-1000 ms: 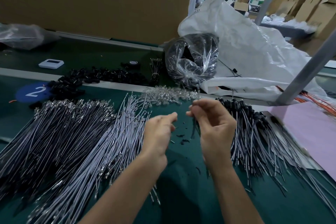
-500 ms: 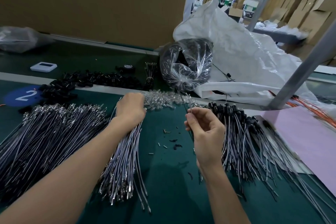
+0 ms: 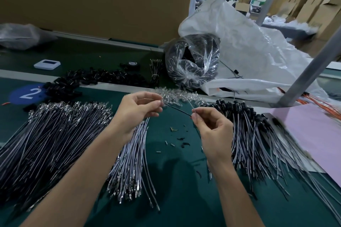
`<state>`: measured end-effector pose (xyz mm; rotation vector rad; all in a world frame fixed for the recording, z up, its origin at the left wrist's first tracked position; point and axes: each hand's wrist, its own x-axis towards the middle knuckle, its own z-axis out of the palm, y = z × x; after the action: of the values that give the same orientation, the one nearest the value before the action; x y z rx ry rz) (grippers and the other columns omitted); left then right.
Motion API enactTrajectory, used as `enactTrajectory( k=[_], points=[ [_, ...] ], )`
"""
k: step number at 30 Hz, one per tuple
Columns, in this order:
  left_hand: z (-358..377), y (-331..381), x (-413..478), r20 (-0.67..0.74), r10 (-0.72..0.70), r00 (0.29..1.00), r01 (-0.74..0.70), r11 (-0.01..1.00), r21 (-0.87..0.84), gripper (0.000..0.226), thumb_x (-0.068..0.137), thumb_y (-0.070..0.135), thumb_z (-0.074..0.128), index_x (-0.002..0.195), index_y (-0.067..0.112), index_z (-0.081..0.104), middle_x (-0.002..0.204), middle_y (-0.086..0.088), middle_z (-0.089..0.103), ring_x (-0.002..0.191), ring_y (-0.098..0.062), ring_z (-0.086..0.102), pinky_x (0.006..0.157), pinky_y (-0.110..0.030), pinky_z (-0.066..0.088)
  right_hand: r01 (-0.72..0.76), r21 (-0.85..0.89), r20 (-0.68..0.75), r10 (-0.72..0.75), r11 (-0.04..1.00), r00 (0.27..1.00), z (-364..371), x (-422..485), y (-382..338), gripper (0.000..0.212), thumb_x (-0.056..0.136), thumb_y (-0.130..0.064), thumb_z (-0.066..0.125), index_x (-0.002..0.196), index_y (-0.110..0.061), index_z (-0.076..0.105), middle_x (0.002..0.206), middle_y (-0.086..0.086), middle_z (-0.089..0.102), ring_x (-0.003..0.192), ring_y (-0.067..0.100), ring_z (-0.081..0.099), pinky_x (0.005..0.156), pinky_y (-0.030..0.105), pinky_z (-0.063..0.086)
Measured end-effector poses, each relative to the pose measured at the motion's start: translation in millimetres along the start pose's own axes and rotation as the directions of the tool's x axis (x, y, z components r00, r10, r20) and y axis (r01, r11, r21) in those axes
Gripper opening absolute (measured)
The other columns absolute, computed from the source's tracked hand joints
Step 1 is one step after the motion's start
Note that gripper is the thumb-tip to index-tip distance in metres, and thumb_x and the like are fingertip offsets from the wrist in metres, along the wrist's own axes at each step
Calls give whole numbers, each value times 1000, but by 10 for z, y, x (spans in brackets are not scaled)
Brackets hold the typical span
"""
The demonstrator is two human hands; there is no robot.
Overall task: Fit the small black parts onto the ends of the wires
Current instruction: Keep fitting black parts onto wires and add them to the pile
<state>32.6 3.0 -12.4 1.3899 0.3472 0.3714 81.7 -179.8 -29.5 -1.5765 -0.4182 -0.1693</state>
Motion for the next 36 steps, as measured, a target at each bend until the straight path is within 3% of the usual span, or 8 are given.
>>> enactTrajectory(
  k=[5, 9, 14, 20, 24, 27, 32, 36],
  points=[
    [-26, -38, -192, 41, -53, 998, 59, 981, -185, 23, 94, -3, 55, 95, 10, 74, 78, -2, 73, 68, -10, 68, 63, -19, 57, 43, -32, 18, -43, 999, 999, 21, -30, -13, 19, 86, -2, 71, 84, -21, 73, 78, -6, 72, 72, 7, 67, 67, 16, 52],
    [-35, -89, -105, -45, 40, 998, -27, 968, 250, 19, 93, 7, 63, 92, 21, 76, 74, 7, 74, 63, -1, 64, 57, -14, 52, 25, -68, -37, -28, 997, 999, 19, -25, 20, 22, 87, -3, 71, 83, -25, 72, 77, -6, 72, 72, 8, 67, 68, 20, 54],
    [145, -205, 162, 96, 188, 977, -175, 469, 865, 15, 93, 18, 66, 106, 20, 75, 105, -2, 73, 94, -17, 67, 88, -31, 54, 7, -129, -53, -13, 992, 999, 27, -22, 50, 21, 87, -5, 71, 82, -25, 72, 76, -8, 72, 71, 9, 66, 68, 23, 55],
    [138, -209, 449, 257, 190, 948, -279, 100, 955, 22, 96, 13, 60, 116, 15, 69, 114, -7, 69, 104, -26, 64, 82, -34, 49, 0, -160, -51, -9, 987, 999, 31, -37, 63, 21, 88, -6, 70, 82, -26, 72, 76, -10, 71, 69, 7, 65, 66, 20, 54],
    [16, -90, 723, 301, 260, 917, -312, 1, 950, 19, 93, 9, 61, 106, 17, 72, 105, -4, 69, 97, -23, 64, 74, -34, 52, -17, -146, -95, 3, 989, 995, 41, -34, 86, 16, 88, -7, 70, 84, -23, 72, 76, -9, 71, 69, 6, 64, 66, 20, 53],
    [-167, -35, 1111, 201, 269, 942, -191, -62, 980, 28, 92, 3, 56, 115, 14, 66, 110, -8, 65, 98, -25, 61, 67, -33, 45, -5, -143, -121, -13, 990, 993, 53, -39, 93, 15, 88, -6, 70, 85, -21, 73, 75, -10, 70, 68, 5, 64, 64, 17, 52],
    [-368, -153, 1570, 142, 35, 989, -143, 20, 990, 46, 99, 17, 51, 144, 12, 44, 138, -18, 48, 129, -37, 41, 98, -49, 45, 3, -157, -127, -24, 988, 992, 46, -33, 130, 14, 88, -6, 70, 86, -19, 73, 75, -11, 70, 68, 4, 64, 62, 14, 49],
    [-341, -231, 1672, 129, 102, 986, -135, 54, 989, 12, 93, 5, 55, 96, -3, 64, 107, -17, 54, 101, -36, 53, 87, -48, 50, 2, -180, -130, -26, 984, 991, 49, -27, 153, 16, 87, -7, 70, 85, -22, 73, 75, -14, 69, 68, 4, 64, 61, 12, 48]
  ],
)
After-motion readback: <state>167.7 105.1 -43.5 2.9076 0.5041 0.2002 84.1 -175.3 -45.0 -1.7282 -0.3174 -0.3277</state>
